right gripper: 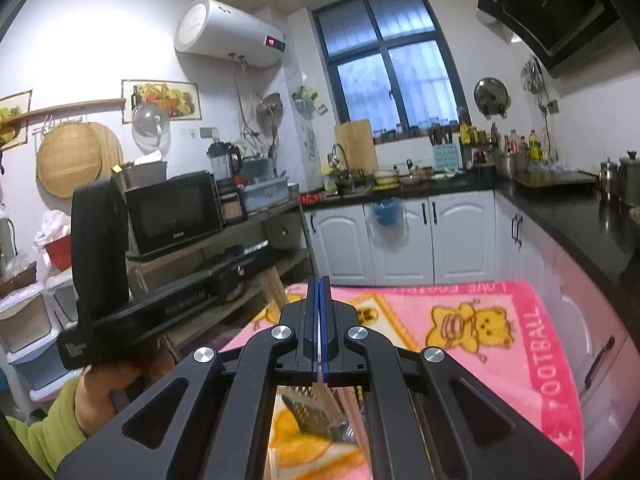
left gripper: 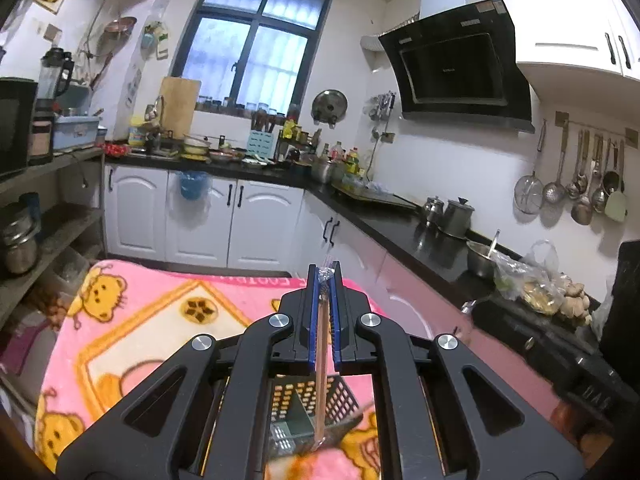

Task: Organize utensils
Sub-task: 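Lift the chopstick with the left gripper over the caddy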

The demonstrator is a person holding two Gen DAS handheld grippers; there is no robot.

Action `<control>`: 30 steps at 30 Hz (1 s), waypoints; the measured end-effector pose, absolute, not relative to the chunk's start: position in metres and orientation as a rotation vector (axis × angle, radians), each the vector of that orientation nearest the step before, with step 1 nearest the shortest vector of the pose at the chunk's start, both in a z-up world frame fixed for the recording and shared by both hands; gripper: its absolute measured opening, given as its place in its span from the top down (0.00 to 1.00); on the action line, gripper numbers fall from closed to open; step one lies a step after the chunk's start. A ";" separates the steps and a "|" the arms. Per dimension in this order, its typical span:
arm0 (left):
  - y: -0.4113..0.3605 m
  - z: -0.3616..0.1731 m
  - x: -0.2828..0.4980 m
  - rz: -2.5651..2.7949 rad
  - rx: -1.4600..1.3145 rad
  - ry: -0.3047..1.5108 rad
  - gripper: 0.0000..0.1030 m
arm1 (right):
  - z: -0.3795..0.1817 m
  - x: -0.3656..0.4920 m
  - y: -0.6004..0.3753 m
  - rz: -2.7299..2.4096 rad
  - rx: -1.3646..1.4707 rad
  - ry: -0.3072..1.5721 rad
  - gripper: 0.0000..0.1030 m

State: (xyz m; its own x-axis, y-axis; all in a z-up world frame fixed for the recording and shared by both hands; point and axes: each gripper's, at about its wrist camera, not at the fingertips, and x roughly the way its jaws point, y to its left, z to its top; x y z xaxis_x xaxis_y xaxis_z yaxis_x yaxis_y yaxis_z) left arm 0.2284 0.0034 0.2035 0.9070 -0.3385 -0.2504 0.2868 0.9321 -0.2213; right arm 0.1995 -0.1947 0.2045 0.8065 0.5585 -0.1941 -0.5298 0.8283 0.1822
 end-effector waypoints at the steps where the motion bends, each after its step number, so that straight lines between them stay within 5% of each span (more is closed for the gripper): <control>1: 0.004 0.204 0.231 -0.318 -0.178 0.287 0.98 | 0.207 0.202 -0.195 0.581 0.122 0.240 0.99; 16: 0.003 0.185 0.262 -0.258 -0.138 0.288 0.98 | 0.227 0.259 -0.183 0.584 0.123 0.201 0.99; 30: -0.014 0.139 0.279 -0.265 -0.117 0.318 0.97 | 0.173 0.307 -0.183 0.492 0.151 0.301 0.99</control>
